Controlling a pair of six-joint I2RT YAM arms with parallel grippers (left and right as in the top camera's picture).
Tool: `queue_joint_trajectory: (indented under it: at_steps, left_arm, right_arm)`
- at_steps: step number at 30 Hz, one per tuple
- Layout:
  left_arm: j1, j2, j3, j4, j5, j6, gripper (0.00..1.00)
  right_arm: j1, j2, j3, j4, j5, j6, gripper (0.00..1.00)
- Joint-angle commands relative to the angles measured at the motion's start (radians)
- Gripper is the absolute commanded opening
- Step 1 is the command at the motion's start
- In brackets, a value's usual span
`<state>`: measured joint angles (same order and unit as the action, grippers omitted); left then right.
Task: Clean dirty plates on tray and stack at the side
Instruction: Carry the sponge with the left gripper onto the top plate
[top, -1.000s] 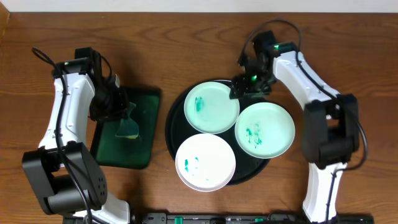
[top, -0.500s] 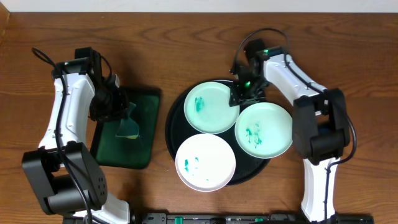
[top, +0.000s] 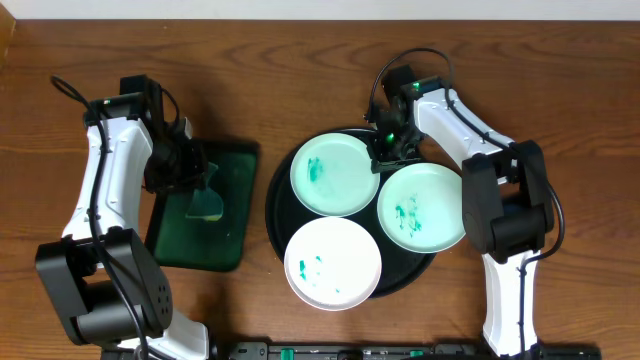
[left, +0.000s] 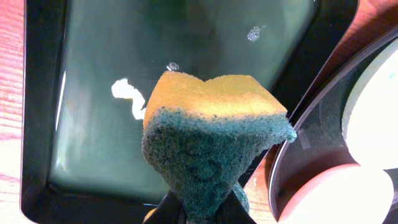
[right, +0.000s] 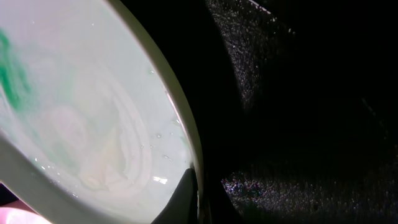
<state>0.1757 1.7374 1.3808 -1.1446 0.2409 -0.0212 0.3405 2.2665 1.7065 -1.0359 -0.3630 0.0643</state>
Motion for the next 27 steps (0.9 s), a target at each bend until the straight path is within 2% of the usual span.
queue_joint_trajectory:
  at_steps: [1,7,12,17,22,27]
  left_arm:
    - [0.001,0.001,0.011,0.008,0.026,0.033,0.08]
    - [-0.012,-0.006,0.011,0.009,0.11,0.079,0.08]
    - [-0.101,-0.032,0.011,0.022,0.164,0.084,0.07]
    - [-0.226,-0.006,0.011,0.076,0.167,0.015,0.07]
    - [-0.339,0.032,0.011,0.197,0.176,-0.07,0.08]
    - [-0.407,0.069,0.011,0.347,0.249,-0.147,0.08]
  right_arm:
    - [-0.01,0.049,-0.009,-0.016,0.026,0.009,0.01]
    - [-0.01,0.049,-0.009,-0.024,0.026,0.005,0.01]
    - [-0.01,0.049,-0.009,-0.028,0.026,0.005,0.01]
    - [-0.01,0.049,-0.009,-0.039,0.025,-0.002,0.01]
    - [-0.008,0.049,-0.009,-0.059,0.025,-0.014,0.01]
    - [-0.009,0.049,-0.009,-0.06,0.022,-0.014,0.01]
